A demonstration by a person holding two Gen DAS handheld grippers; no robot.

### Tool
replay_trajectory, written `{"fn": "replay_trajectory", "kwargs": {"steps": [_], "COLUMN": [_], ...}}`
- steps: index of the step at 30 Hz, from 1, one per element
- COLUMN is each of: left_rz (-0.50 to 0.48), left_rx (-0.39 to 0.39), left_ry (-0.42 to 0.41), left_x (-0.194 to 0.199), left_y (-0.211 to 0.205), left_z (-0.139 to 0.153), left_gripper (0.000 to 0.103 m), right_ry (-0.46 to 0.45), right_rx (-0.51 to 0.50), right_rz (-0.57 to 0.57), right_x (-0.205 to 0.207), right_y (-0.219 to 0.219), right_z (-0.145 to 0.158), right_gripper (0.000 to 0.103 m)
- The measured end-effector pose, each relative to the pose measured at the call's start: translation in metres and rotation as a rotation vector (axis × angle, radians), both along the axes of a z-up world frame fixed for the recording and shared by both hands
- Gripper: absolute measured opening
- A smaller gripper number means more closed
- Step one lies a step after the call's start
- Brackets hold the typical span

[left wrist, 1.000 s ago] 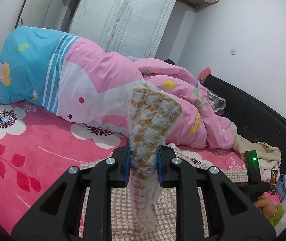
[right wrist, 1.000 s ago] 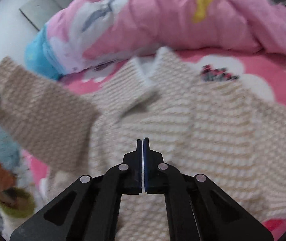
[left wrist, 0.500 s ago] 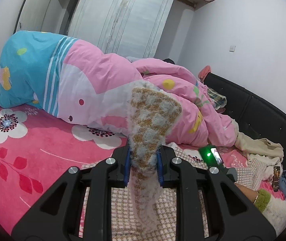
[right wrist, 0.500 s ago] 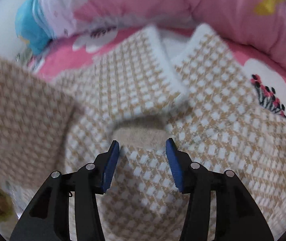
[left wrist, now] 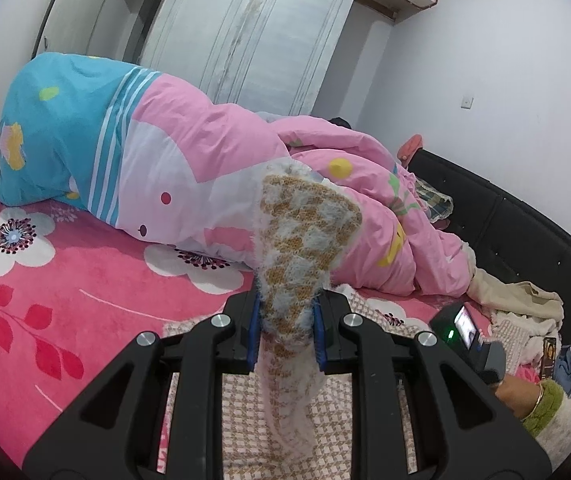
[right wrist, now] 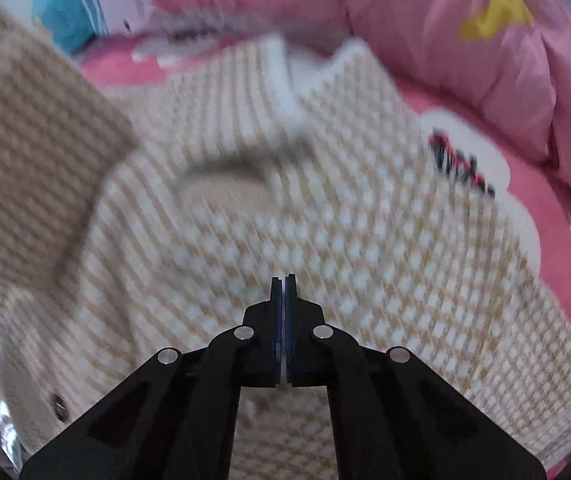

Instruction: Fold large clothes

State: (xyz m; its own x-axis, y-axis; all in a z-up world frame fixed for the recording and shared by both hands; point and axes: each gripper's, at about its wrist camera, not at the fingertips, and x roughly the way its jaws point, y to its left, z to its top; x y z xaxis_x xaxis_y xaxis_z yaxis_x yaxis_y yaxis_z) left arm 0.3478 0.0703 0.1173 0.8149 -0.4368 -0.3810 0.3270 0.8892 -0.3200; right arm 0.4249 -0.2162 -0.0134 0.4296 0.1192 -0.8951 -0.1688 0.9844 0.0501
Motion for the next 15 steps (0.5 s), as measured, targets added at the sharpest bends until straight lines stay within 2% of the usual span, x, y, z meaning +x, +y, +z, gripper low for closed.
{"fn": "replay_trajectory", "kwargs": {"steps": [1,4,5,6,7,8,10,13,15], "left_rz": [0.0,-0.002,-0.002,-0.003,-0.004,-0.005,-0.006,-0.006,-0.006], "left_rx": [0.002,0.008,0.006,0.004,0.003,0.003,0.002,0.003,-0.002], "left_ry": [-0.003,-0.007,-0.005,-0.004,-0.002,-0.002,-0.005,-0.007,-0.006], "left_x": [0.001,0.001,0.0,-0.001,-0.001,-0.001,-0.001,-0.001,0.0], "left_y": [0.001,0.002,0.002,0.001,0.002,0.003,0.004,0.004,0.006], "left_z": [0.0,-0.001,-0.001,-0.001,-0.001,-0.001,0.0,0.0,0.0], "left_gripper": [0.02,0.02,0.02,0.02,0.02,0.02,0.02,0.02,0.02], "right_ry": [-0.014,-0.041,-0.03,-0.012,0.0,0.028,0.085,0.187,0.229], "right_rx": [0.031,0.213,0.267,0.281,0.276,0.244,0.193,0.245,0.285], "right_rz": [0.0,0.025,0.046,0.065,0.077,0.103,0.115,0.115,0.126], "right_x": [0.002,0.012,0.016,0.021,0.026,0.033,0.046,0.061,0.062], "right_y": [0.001,0.008,0.014,0.022,0.029,0.039,0.05,0.048,0.045], "right_z": [0.007,0.025,0.027,0.024,0.022,0.014,-0.001,-0.027,-0.033], "right_gripper": [0.005,0.007,0.014,0.021,0.037,0.046,0.046,0.046,0.046]}}
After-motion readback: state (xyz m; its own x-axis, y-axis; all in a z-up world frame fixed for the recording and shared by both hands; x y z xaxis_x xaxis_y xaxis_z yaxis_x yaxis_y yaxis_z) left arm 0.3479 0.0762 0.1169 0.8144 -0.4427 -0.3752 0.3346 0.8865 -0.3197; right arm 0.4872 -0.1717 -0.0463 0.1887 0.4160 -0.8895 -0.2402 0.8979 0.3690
